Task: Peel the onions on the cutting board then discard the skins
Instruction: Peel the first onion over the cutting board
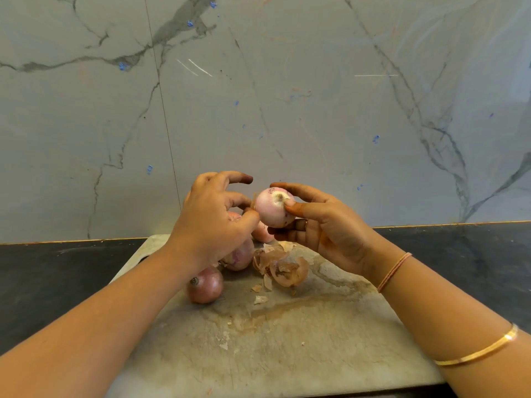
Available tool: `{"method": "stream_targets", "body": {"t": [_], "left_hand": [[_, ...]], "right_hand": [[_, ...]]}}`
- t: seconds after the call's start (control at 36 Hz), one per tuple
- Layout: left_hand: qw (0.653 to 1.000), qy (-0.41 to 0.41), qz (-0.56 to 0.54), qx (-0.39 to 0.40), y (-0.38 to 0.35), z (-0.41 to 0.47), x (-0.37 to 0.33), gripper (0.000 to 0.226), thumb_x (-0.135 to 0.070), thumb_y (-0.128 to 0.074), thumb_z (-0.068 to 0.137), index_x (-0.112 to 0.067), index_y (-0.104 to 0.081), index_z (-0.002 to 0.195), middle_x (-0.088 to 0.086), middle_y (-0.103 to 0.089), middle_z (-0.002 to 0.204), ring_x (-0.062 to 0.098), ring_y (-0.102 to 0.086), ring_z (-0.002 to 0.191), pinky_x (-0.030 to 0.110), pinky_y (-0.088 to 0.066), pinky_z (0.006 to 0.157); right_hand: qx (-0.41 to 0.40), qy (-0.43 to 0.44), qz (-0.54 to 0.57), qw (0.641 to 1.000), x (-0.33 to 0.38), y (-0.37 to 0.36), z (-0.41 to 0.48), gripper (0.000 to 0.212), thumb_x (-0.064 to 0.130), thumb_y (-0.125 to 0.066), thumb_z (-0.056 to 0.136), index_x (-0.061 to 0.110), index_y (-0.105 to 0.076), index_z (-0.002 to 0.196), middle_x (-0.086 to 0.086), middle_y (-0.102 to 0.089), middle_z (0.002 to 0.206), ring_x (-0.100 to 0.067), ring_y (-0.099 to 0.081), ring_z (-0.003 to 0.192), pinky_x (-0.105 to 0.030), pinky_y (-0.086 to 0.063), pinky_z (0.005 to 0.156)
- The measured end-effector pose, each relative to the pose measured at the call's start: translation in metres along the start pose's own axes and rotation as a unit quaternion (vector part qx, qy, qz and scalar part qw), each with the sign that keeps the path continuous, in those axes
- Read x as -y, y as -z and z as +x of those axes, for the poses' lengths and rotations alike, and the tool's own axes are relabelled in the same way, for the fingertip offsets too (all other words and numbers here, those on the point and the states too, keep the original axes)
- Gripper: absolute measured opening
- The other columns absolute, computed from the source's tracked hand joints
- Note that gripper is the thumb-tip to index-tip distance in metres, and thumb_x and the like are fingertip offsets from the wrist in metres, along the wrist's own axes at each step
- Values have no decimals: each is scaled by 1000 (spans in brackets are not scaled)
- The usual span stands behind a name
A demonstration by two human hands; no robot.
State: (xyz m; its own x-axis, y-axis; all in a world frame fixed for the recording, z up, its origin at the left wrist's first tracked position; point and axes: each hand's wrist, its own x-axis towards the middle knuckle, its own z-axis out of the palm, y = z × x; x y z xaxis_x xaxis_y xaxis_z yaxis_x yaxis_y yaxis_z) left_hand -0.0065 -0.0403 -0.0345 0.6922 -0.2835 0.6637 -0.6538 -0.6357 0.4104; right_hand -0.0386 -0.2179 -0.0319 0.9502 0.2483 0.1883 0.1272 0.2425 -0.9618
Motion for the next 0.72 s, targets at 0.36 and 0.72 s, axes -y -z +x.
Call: {"method": "stream_targets", "body": {"t": [0.36, 0.72], "left_hand": [[999, 33, 32, -29, -3, 3, 5, 28, -47, -46, 73, -29, -67, 73, -20, -50, 125, 1, -24, 118, 27, -19, 92], [992, 62, 108, -2, 2, 2, 3, 18, -29, -59, 82, -35, -55, 66, -17, -51, 129, 13, -26, 124, 35, -23, 99]], "right_hand": [[-6, -26, 35, 999, 0, 1, 1, 29, 9, -46, 97, 13, -59, 123, -20, -61, 117, -24, -68, 77, -28, -58, 68], [-30, -34, 117, 992, 4, 5, 0, 48, 15, -63, 71, 4, -57, 117, -16, -59, 95, -14, -54, 66, -23, -49, 58]]}}
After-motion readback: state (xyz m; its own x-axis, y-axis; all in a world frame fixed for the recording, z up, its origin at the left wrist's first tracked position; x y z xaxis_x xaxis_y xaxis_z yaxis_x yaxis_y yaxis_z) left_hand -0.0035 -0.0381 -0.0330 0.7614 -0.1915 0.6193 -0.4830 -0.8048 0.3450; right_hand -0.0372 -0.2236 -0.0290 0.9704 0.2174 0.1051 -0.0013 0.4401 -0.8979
